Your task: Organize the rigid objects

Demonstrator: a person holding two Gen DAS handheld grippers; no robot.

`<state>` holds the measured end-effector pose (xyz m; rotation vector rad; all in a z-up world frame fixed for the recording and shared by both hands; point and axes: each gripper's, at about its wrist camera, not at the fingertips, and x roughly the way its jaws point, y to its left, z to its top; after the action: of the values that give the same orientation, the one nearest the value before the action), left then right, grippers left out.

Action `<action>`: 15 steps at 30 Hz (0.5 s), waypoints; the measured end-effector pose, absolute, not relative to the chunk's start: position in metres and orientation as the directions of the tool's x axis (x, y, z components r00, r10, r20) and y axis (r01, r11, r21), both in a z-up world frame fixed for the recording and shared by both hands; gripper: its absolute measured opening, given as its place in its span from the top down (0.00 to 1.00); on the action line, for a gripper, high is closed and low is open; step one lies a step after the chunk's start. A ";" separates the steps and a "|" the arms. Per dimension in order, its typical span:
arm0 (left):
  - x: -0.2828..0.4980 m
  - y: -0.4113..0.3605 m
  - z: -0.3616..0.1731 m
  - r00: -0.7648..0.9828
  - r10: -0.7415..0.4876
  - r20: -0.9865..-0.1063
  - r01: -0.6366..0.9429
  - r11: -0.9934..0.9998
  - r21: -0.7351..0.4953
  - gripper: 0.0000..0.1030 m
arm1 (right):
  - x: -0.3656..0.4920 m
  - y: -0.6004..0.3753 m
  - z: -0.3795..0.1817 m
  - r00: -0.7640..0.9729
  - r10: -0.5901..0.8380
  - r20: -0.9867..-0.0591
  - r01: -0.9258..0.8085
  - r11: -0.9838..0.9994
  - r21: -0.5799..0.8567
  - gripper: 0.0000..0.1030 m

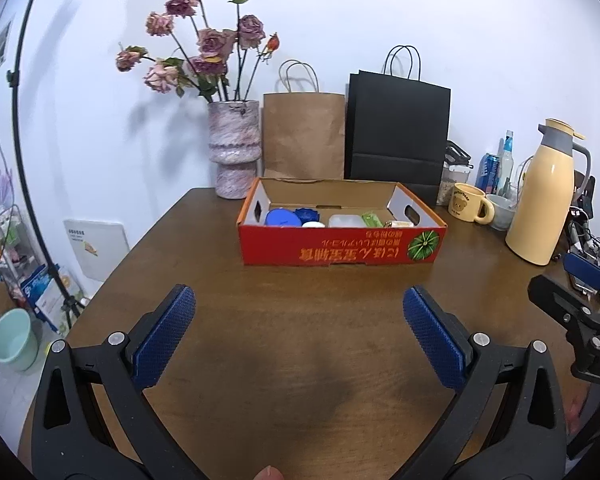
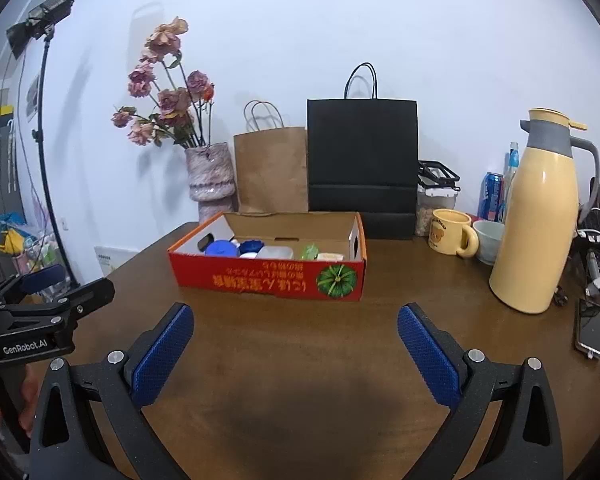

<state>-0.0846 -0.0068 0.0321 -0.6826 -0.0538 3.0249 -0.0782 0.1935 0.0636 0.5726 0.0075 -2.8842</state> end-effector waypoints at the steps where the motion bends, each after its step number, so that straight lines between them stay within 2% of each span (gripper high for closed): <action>1: -0.080 -0.008 0.030 -0.900 0.044 -0.433 -0.027 -0.999 -0.044 0.00 | -0.072 0.194 0.063 -0.904 -0.197 -0.379 0.199 -0.979 0.035 0.00; 15: -0.054 -0.013 0.014 -0.897 0.036 -0.441 -0.022 -0.999 -0.036 0.00 | -0.047 0.193 0.052 -0.895 -0.204 -0.398 0.209 -0.977 0.030 0.00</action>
<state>-0.0535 -0.0129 0.0144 -0.7057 -0.0471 3.0300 -0.0465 0.1934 0.0523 0.5995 0.0201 -2.8668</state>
